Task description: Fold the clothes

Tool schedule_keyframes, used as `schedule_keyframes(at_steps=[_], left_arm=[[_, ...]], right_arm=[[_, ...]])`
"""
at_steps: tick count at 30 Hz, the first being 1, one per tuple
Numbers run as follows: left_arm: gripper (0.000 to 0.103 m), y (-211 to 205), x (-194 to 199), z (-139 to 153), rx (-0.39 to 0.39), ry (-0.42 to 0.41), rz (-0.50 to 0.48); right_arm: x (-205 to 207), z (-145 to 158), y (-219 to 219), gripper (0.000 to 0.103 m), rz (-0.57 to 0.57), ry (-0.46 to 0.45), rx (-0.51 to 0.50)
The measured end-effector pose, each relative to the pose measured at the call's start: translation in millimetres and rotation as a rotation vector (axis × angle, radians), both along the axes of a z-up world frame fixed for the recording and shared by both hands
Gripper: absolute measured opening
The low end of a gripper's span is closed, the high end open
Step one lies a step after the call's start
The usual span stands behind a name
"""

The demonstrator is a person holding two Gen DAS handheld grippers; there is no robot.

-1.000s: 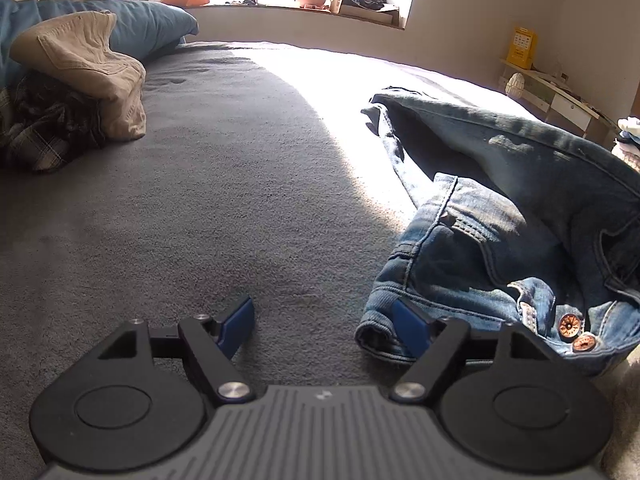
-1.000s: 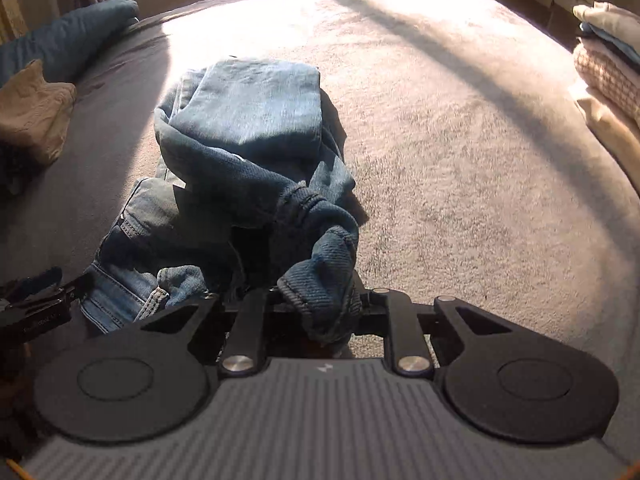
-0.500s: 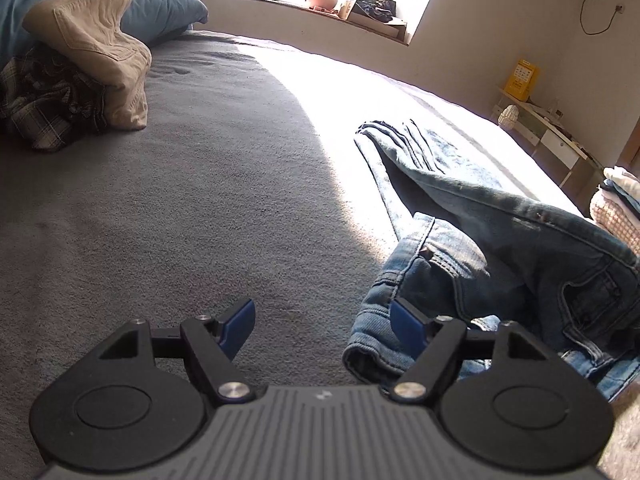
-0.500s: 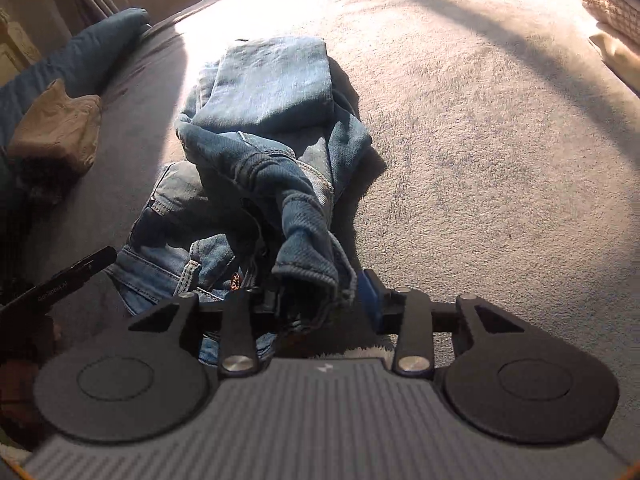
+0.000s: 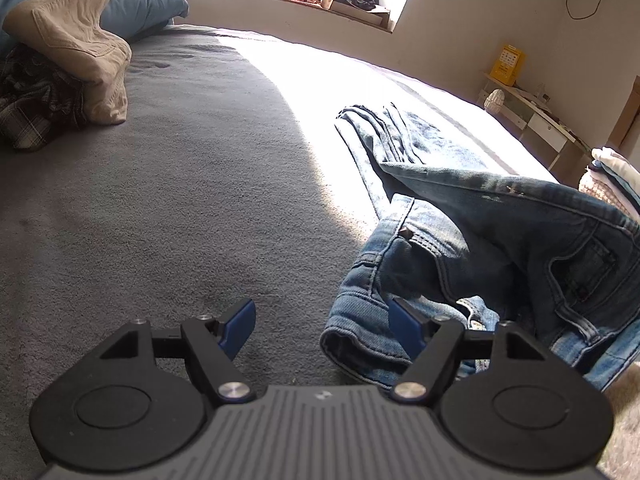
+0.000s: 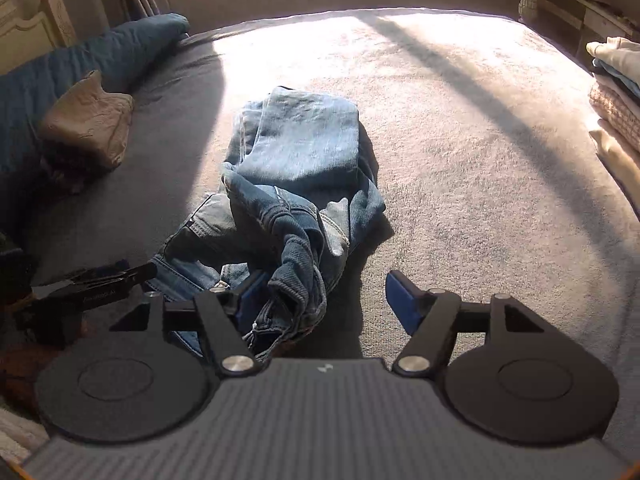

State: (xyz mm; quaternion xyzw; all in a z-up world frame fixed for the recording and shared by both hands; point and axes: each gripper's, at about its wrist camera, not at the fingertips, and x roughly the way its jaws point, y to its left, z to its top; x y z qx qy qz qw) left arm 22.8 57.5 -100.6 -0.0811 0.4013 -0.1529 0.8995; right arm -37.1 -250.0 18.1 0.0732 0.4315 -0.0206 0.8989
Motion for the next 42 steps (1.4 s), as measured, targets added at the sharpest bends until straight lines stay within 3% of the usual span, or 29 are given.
schedule_keyframes(at_steps=[6,11,15,19,21,25,28,33,37,42], left_arm=[[0.065,-10,4,-4,0.033,-0.007,0.003],[0.061,-19,8,-6,0.068,-0.017,-0.01],[0.06,-22,10,-11,0.078,-0.006,-0.007],[0.06,-20,13,-14,0.07,0.005,-0.012],[0.061,-21,14,-15,0.071,0.003,-0.019],[0.062,-22,16,-17,0.072,-0.002,-0.033],[0.063,-23,19,-19,0.072,-0.005,-0.041],[0.063,-26,22,-19,0.102,-0.013,-0.056],[0.063,-26,22,-19,0.102,-0.013,-0.056],[0.063,-27,21,-19,0.115,-0.018,-0.057]], right_arm=[[39,20,19,0.076,0.11,-0.077,-0.048],[112,10,60,0.084,0.294,-0.091,-0.139],[184,-18,92,0.084,0.406,0.01,-0.203],[247,-65,119,0.086,0.498,0.15,-0.312],[269,-87,121,0.086,0.478,0.198,-0.379],[289,-108,103,0.083,0.414,0.243,-0.444],[287,-115,84,0.073,0.392,0.261,-0.417],[277,-103,79,0.074,0.355,0.214,-0.344],[268,-94,102,0.084,0.456,0.219,-0.334],[251,-110,121,0.085,0.592,0.295,-0.481]])
